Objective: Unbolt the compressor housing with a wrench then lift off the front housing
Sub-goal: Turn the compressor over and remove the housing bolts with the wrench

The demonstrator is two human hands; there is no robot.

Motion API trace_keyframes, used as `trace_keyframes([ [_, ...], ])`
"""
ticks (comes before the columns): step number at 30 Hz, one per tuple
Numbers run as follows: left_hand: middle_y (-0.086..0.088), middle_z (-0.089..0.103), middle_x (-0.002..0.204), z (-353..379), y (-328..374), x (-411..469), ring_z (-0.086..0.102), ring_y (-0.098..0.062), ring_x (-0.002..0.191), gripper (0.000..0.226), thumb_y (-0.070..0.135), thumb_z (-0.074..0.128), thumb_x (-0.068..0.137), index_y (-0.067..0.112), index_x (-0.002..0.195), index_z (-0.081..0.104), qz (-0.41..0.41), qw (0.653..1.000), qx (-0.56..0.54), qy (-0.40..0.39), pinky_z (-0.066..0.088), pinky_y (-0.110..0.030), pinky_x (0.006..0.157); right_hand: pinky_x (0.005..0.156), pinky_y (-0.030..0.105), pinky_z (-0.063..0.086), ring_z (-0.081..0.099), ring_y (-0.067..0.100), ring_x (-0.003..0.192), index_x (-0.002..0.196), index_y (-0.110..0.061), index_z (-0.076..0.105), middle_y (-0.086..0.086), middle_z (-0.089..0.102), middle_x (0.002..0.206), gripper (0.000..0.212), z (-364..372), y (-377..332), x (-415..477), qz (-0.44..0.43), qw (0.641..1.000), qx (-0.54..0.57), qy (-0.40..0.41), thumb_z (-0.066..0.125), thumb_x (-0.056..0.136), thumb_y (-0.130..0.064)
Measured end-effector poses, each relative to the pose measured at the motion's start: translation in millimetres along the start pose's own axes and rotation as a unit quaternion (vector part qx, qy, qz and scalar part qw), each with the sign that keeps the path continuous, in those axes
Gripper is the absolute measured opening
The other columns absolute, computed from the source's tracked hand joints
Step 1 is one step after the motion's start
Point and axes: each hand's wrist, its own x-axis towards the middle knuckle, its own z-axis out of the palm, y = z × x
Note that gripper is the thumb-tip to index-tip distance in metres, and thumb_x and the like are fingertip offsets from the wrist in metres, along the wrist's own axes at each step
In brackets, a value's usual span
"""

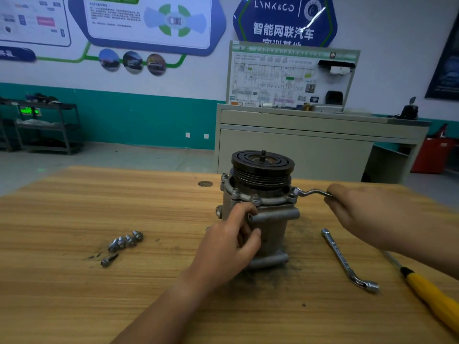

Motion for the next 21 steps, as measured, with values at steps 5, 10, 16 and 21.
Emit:
trace_keyframes([
  [5,0.006,0.058,0.068,1,1,0,0.058,-0.005,0.058,0.043,0.034,0.052,0.084,0.067,0.103,0.031,-0.001,1.000,0.003,0.002,0.048,-0.027,0.050,0.051,0.021,0.039,0.044,0.006,0.060,0.103,-0.029,0.042,-0.008,0.046,0.069,0.019,-1,-1,17,0.018,1.000,-0.006,-0.008,0.025,0.099,-0.037],
  [10,0.004,0.058,0.067,1,2,-1,0.057,-0.007,0.057,0.042,0.035,0.051,0.084,0.067,0.102,0.031,0.001,1.000,0.003,0.004,0.047,-0.031,0.050,0.055,0.021,0.043,0.046,0.007,0.060,0.111,-0.025,0.043,-0.006,0.044,0.068,0.018,2,-4,23,0.002,0.998,-0.051,-0.031,0.030,0.099,-0.026],
  [16,0.006,0.056,0.065,1,1,-1,0.057,-0.007,0.058,0.045,0.031,0.052,0.085,0.067,0.103,0.031,0.005,1.000,0.001,0.008,0.043,-0.020,0.049,0.055,0.021,0.040,0.043,0.006,0.060,0.113,-0.022,0.042,-0.007,0.041,0.069,0.021,-8,-10,17,-0.006,0.997,-0.054,-0.060,0.028,0.098,-0.026],
  [21,0.005,0.056,0.065,1,2,-2,0.056,-0.006,0.057,0.042,0.033,0.052,0.084,0.066,0.102,0.032,-0.005,1.000,0.001,0.009,0.046,-0.027,0.049,0.055,0.019,0.038,0.043,0.007,0.062,0.109,-0.019,0.049,-0.005,0.043,0.072,0.020,-19,-19,16,0.010,0.992,-0.045,-0.114,0.034,0.095,-0.021],
])
